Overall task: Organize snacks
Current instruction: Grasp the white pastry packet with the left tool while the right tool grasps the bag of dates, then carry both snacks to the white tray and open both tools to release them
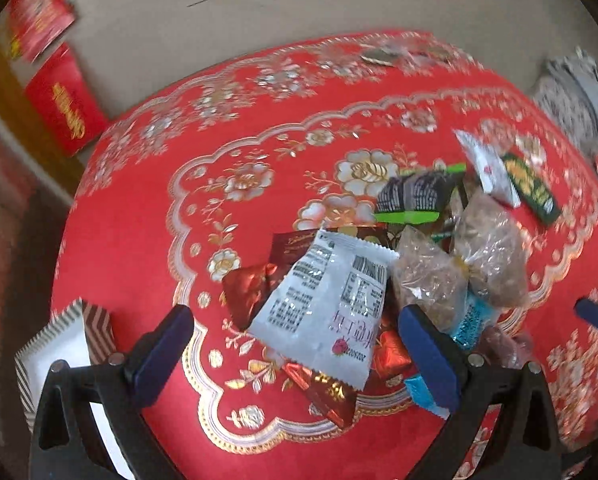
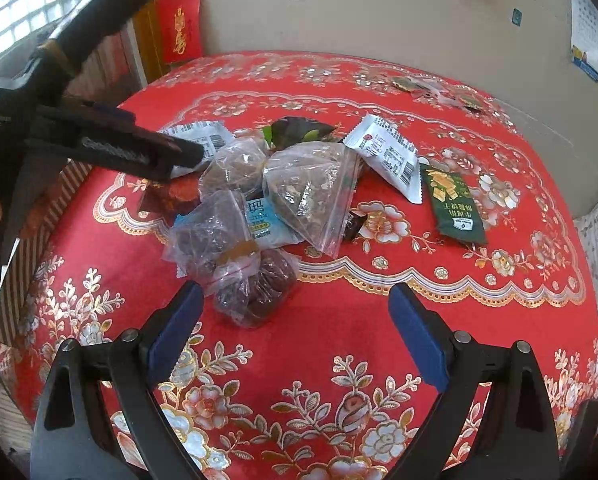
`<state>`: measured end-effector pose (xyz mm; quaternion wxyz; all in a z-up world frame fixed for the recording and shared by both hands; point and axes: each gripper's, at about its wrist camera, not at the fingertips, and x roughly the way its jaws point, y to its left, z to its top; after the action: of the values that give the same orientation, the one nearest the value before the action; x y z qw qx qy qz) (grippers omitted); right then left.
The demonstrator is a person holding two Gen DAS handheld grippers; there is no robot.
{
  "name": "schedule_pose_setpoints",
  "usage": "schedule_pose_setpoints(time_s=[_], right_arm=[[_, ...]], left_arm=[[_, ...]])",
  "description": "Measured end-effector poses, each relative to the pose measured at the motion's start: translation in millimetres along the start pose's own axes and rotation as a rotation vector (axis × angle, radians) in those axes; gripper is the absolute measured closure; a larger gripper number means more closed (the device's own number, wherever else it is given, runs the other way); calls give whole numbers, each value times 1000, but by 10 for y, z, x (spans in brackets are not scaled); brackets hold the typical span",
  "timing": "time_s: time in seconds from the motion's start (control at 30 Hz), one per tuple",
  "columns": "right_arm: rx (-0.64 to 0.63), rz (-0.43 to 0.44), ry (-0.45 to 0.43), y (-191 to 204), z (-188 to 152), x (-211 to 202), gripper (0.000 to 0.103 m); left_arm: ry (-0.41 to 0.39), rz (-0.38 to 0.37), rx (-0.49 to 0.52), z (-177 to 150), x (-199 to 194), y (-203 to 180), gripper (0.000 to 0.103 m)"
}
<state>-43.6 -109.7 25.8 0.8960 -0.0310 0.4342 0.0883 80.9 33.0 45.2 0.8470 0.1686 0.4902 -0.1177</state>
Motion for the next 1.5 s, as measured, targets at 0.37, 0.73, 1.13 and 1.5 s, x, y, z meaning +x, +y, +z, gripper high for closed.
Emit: schedule_pose_setpoints(time_s=[0.37,0.73,1.13,1.5], right_arm=[[-30,-12,8,90,54,38,9],[-219,12,55,310,209,223,9],[-147,190,77,168,51,214,53],[-143,238,9,301,83,-117,53]], left_arm=[[24,-36,57,56,160,-84,27],[6,-26,74,35,131,-26,44],[-44,-45,-25,-103,-103,132,48],[-102,-77,-90,-365,-503,306,48]])
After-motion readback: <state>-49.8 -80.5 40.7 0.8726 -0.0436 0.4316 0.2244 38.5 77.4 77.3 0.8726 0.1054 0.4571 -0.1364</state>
